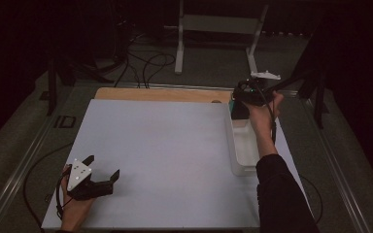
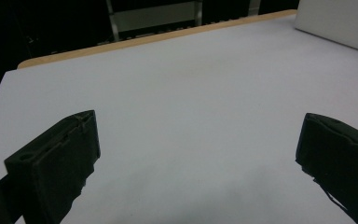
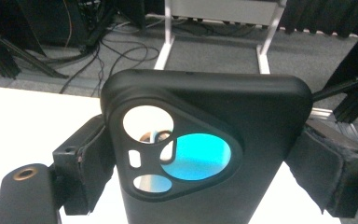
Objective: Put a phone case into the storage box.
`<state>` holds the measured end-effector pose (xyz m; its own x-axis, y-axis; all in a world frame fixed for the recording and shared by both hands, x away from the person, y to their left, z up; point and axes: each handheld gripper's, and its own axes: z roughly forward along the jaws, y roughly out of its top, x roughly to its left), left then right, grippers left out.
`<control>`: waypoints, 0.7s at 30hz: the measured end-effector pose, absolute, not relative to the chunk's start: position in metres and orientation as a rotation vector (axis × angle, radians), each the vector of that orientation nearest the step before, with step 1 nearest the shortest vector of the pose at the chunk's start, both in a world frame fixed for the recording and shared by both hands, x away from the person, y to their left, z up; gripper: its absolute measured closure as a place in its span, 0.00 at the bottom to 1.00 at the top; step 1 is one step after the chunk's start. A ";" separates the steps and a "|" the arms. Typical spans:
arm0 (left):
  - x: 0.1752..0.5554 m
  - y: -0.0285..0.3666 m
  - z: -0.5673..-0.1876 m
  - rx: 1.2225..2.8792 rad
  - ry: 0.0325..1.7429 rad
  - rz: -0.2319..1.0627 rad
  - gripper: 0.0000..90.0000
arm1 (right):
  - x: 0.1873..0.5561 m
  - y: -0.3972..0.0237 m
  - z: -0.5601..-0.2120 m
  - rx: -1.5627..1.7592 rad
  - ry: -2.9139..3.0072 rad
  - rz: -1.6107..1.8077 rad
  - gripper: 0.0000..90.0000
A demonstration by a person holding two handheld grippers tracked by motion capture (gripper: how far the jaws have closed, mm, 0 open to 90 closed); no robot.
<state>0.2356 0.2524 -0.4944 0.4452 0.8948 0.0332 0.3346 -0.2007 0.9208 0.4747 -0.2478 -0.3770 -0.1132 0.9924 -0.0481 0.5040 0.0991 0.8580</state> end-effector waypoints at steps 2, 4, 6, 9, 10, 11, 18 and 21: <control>0.235 0.253 -0.494 1.751 1.060 0.744 0.00 | 0.476 -0.249 -0.383 1.488 1.715 0.907 0.16; 0.235 0.253 -0.494 1.750 1.061 0.743 0.00 | 0.477 -0.249 -0.388 1.504 1.716 0.904 0.16; 0.236 0.253 -0.494 1.751 1.060 0.743 0.00 | 0.479 -0.250 -0.394 1.513 1.722 0.894 0.16; 0.235 0.253 -0.494 1.751 1.060 0.743 0.00 | 0.482 -0.249 -0.400 1.523 1.727 0.883 0.16; 0.235 0.253 -0.494 1.749 1.061 0.742 0.00 | 0.483 -0.248 -0.402 1.528 1.730 0.882 0.16; 0.235 0.253 -0.494 1.746 1.061 0.743 0.00 | 0.484 -0.247 -0.403 1.528 1.736 0.882 0.16; 0.235 0.254 -0.494 1.742 1.062 0.742 0.00 | 0.490 -0.241 -0.413 1.527 1.769 0.825 0.16; 0.235 0.254 -0.494 1.741 1.062 0.742 0.00 | 0.493 -0.240 -0.416 1.540 1.773 0.803 0.15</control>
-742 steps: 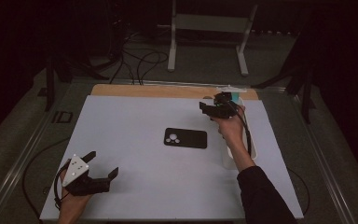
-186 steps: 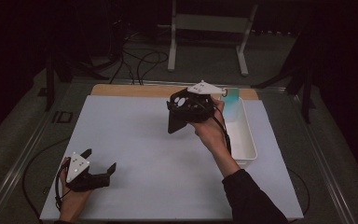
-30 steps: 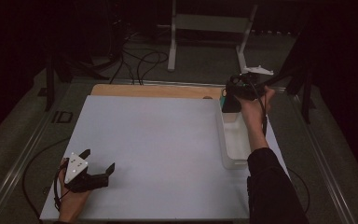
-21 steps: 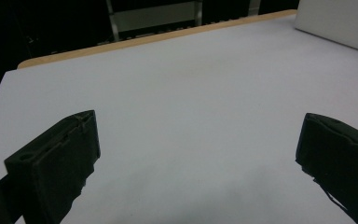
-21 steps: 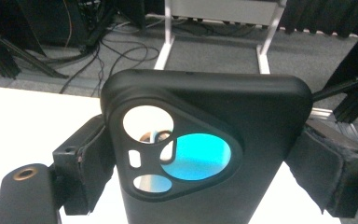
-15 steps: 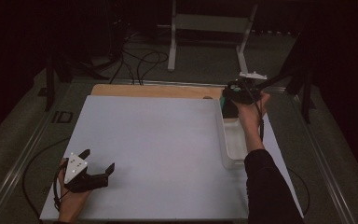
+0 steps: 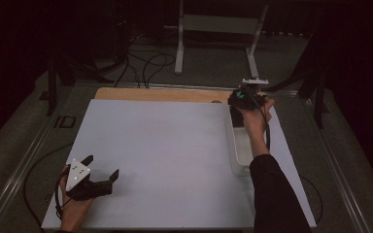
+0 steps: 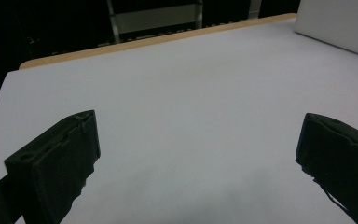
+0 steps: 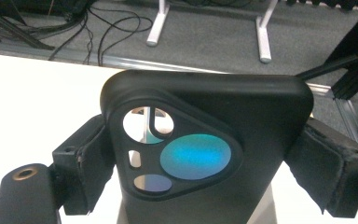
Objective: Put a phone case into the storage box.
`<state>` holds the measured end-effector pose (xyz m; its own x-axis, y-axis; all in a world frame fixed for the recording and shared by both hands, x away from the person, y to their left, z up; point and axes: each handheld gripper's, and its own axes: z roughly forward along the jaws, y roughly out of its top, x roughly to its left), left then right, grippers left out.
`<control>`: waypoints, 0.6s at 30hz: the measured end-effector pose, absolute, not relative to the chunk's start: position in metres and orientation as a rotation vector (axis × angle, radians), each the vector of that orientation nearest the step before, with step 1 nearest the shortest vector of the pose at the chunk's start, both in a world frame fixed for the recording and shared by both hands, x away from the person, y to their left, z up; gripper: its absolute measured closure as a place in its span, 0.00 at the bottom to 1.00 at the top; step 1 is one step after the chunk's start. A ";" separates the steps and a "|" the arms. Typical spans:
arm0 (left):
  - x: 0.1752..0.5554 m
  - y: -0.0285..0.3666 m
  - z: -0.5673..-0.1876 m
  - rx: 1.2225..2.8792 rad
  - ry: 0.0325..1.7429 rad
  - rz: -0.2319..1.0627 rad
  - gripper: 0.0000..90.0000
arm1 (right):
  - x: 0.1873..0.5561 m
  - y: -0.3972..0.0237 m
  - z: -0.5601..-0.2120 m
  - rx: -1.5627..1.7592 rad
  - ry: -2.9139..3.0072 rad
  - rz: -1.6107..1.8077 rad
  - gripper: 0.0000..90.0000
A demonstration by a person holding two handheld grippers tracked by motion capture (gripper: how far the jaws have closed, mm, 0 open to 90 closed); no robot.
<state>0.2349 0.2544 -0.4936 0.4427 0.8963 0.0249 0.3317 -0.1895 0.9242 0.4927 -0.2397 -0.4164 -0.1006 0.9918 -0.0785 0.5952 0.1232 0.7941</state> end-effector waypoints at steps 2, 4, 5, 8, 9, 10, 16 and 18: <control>0.235 0.255 -0.494 1.741 1.062 0.742 0.00 | 0.494 -0.239 -0.418 1.553 1.778 0.798 0.15; 0.235 0.254 -0.494 1.741 1.062 0.743 0.00 | 0.495 -0.239 -0.420 1.553 1.784 0.786 0.15; 0.235 0.254 -0.494 1.741 1.062 0.744 0.00 | 0.495 -0.239 -0.421 1.552 1.785 0.783 0.15; 0.235 0.255 -0.493 1.738 1.063 0.744 0.00 | 0.497 -0.239 -0.424 1.560 1.790 0.768 0.15; 0.235 0.255 -0.494 1.738 1.064 0.743 0.00 | 0.498 -0.239 -0.425 1.565 1.788 0.765 0.15; 0.235 0.255 -0.494 1.739 1.065 0.743 0.00 | 0.498 -0.239 -0.426 1.566 1.792 0.759 0.15; 0.234 0.255 -0.493 1.737 1.064 0.742 0.00 | 0.501 -0.241 -0.428 1.592 1.774 0.763 0.15; 0.234 0.255 -0.493 1.738 1.064 0.741 0.00 | 0.502 -0.242 -0.429 1.592 1.775 0.767 0.14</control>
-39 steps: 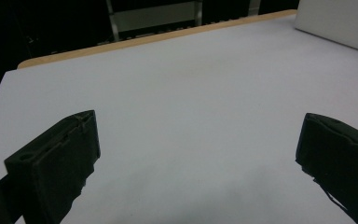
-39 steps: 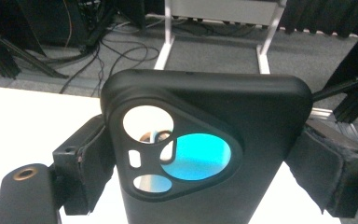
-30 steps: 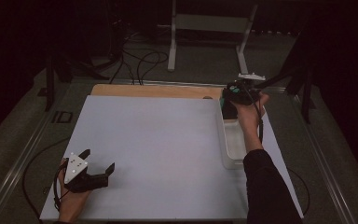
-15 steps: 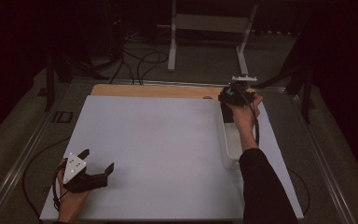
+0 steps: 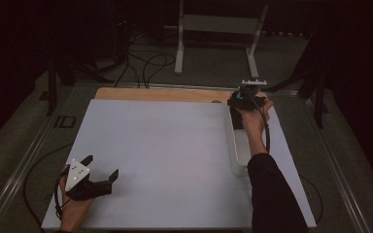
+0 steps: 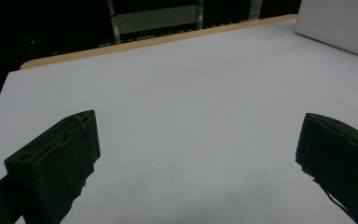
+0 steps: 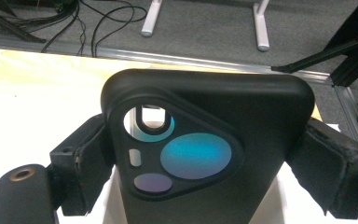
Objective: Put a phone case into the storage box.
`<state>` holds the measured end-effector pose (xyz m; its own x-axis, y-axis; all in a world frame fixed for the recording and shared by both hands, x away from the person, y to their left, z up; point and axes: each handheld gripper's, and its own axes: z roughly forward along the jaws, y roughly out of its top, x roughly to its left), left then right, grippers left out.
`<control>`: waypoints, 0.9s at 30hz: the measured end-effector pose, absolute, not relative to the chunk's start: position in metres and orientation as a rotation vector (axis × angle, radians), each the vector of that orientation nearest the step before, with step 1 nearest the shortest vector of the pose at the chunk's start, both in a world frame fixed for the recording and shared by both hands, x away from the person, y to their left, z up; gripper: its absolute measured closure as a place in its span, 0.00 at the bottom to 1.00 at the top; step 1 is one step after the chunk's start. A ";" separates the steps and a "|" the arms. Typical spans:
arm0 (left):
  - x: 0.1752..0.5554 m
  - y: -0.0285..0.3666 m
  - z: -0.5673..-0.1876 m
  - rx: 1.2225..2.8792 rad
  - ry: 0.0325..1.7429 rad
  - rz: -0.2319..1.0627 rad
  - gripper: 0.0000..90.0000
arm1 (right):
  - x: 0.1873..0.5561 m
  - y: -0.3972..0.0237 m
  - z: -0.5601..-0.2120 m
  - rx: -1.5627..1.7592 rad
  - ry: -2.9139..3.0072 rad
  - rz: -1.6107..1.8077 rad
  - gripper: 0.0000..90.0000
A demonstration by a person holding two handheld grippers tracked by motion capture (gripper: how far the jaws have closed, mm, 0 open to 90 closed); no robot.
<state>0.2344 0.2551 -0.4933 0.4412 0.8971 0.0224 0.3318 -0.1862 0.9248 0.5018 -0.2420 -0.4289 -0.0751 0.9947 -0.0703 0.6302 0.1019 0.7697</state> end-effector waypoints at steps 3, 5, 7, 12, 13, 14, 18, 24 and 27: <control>0.234 0.255 -0.493 1.737 1.064 0.740 0.00 | 0.503 -0.242 -0.430 1.589 1.773 0.771 0.13; 0.234 0.255 -0.493 1.738 1.064 0.741 0.00 | 0.504 -0.244 -0.430 1.609 1.772 0.788 0.10; 0.234 0.255 -0.493 1.738 1.064 0.741 0.00 | 0.505 -0.245 -0.430 1.611 1.774 0.801 0.10; 0.234 0.255 -0.494 1.740 1.064 0.742 0.00 | 0.503 -0.247 -0.426 1.604 1.758 0.844 0.10; 0.234 0.255 -0.494 1.740 1.064 0.742 0.00 | 0.503 -0.248 -0.424 1.601 1.750 0.850 0.10; 0.234 0.254 -0.494 1.740 1.064 0.742 0.00 | 0.502 -0.249 -0.422 1.593 1.745 0.860 0.10; 0.234 0.254 -0.494 1.742 1.063 0.744 0.00 | 0.498 -0.252 -0.414 1.578 1.738 0.894 0.10; 0.234 0.255 -0.493 1.741 1.067 0.745 0.00 | 0.489 -0.257 -0.409 1.565 1.772 0.944 0.10; 0.234 0.255 -0.493 1.738 1.067 0.747 0.00 | 0.483 -0.257 -0.406 1.542 1.789 0.974 0.10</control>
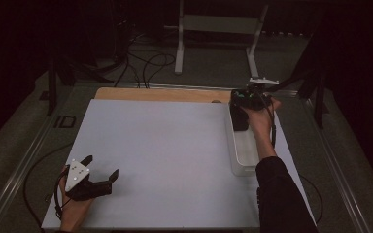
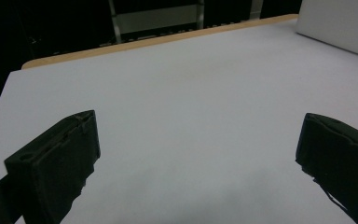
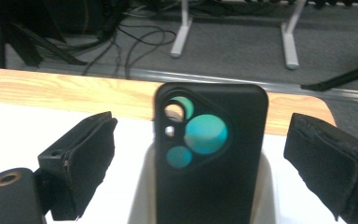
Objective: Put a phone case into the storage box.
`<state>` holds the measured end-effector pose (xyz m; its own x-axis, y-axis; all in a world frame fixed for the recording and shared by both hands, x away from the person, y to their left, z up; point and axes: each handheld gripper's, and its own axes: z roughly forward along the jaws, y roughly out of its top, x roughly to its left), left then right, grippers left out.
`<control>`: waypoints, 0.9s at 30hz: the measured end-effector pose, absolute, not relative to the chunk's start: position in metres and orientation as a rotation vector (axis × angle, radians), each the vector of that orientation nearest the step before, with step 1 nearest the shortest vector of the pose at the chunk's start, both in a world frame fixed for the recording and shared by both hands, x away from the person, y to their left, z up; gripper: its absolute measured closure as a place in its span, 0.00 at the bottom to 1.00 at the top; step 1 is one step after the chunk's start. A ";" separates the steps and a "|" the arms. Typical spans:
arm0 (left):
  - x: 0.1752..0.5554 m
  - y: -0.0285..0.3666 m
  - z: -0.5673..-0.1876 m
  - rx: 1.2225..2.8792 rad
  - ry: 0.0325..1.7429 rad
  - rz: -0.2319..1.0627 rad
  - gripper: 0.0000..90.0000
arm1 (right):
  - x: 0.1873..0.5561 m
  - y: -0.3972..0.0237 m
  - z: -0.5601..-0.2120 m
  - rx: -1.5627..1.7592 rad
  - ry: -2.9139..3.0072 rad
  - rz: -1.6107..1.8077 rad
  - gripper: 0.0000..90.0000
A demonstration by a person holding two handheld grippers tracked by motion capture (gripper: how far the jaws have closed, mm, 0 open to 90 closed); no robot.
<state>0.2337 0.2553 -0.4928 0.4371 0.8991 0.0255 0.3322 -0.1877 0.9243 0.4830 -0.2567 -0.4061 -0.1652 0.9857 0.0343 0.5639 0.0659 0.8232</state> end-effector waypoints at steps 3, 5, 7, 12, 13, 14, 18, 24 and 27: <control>0.234 0.256 -0.493 1.734 1.070 0.745 0.00 | 0.474 -0.255 -0.402 1.514 1.804 1.018 0.10; 0.234 0.256 -0.492 1.731 1.070 0.745 0.00 | 0.466 -0.253 -0.399 1.493 1.811 1.062 0.10; 0.233 0.257 -0.492 1.728 1.073 0.744 0.00 | 0.458 -0.250 -0.396 1.463 1.838 1.079 0.10; 0.233 0.259 -0.490 1.712 1.083 0.738 0.00 | 0.437 -0.245 -0.394 1.413 1.886 1.135 0.10; 0.233 0.259 -0.489 1.709 1.086 0.737 0.00 | 0.432 -0.244 -0.394 1.400 1.900 1.143 0.10; 0.233 0.259 -0.488 1.709 1.089 0.736 0.00 | 0.428 -0.244 -0.394 1.386 1.908 1.146 0.10; 0.233 0.260 -0.484 1.689 1.093 0.727 0.00 | 0.408 -0.242 -0.394 1.353 1.932 1.188 0.10; 0.234 0.261 -0.479 1.696 1.111 0.714 0.00 | 0.378 -0.239 -0.400 1.301 1.977 1.220 0.10; 0.234 0.261 -0.475 1.697 1.111 0.705 0.00 | 0.363 -0.239 -0.405 1.278 2.004 1.219 0.10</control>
